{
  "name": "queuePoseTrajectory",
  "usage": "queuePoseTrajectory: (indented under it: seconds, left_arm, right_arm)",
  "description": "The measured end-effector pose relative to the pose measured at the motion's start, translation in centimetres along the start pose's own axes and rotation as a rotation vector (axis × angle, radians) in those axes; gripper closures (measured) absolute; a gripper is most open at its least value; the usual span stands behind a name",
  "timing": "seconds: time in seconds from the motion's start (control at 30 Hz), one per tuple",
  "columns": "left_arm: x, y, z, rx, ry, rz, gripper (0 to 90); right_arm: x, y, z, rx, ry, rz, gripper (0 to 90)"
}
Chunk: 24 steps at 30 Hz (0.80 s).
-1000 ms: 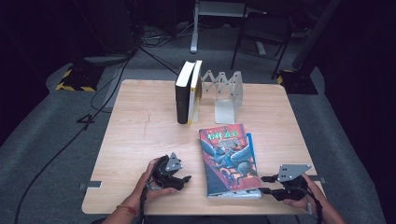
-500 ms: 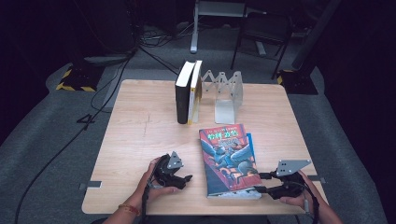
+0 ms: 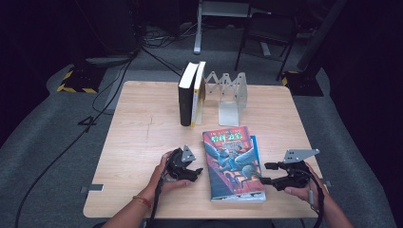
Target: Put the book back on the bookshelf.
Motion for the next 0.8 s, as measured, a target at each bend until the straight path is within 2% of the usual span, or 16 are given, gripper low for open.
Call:
queuePoseTrajectory:
  seconds: [0.07, 0.13, 0.2, 0.23, 0.3, 0.37, 0.43, 0.47, 0.53, 0.67, 0.8]
  left_arm:
    - [0.5, 0.5, 0.2, -0.003, 0.014, -0.005, 27.1]
    - [0.9, 1.0, 0.3, -0.013, 0.021, -0.001, 28.9]
    - [1.0, 1.2, 0.5, 0.001, 0.024, 0.0, 29.9]
    - [1.2, 1.5, 0.7, 0.001, 0.021, -0.003, 29.9]
    - [1.5, 2.0, 1.1, 0.001, 0.024, 0.004, 29.9]
    - [1.7, 2.6, 1.3, -0.007, 0.018, 0.016, 29.7]
    - [1.9, 3.2, 1.6, -0.014, 0.033, 0.031, 30.1]
    - [1.9, 3.3, 1.8, -0.01, 0.036, 0.042, 29.7]
    - [2.1, 3.5, 2.1, -0.006, 0.034, 0.035, 29.5]
    - [2.5, 3.7, 2.2, -0.004, 0.037, 0.019, 29.2]
    - [2.5, 3.8, 2.2, -0.001, 0.041, 0.017, 29.8]
  right_arm:
    - [-0.5, 0.8, 0.8, 0.022, -0.006, -0.01, 37.8]
    - [-1.5, 1.5, 2.5, 0.076, -0.029, -0.02, 37.9]
    - [-2.3, 2.0, 3.6, 0.105, -0.024, -0.014, 34.2]
    - [-2.3, 2.0, 3.6, 0.105, -0.024, -0.014, 34.2]
    - [-3.2, 2.6, 3.8, 0.123, -0.024, -0.006, 34.8]
    - [-3.7, 2.8, 4.1, 0.127, 0.002, 0.017, 32.7]
    - [-4.2, 2.7, 4.5, 0.128, 0.036, 0.046, 28.4]
    - [-4.3, 2.8, 4.5, 0.129, 0.039, 0.037, 28.0]
    - [-4.4, 2.9, 4.7, 0.137, 0.058, 0.036, 28.1]
    - [-4.5, 3.4, 5.0, 0.155, 0.058, 0.026, 26.2]
    - [-4.3, 3.4, 4.9, 0.127, 0.04, 0.009, 27.5]
Point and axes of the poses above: each handheld gripper's, and its own axes: z roughly forward along the jaws, y roughly out of its top, x roughly to its left, the point moved 6 cm from there along z, roughly forward along the jaws, and after that the axes turned 12 degrees about x, right-handed, at the moved point
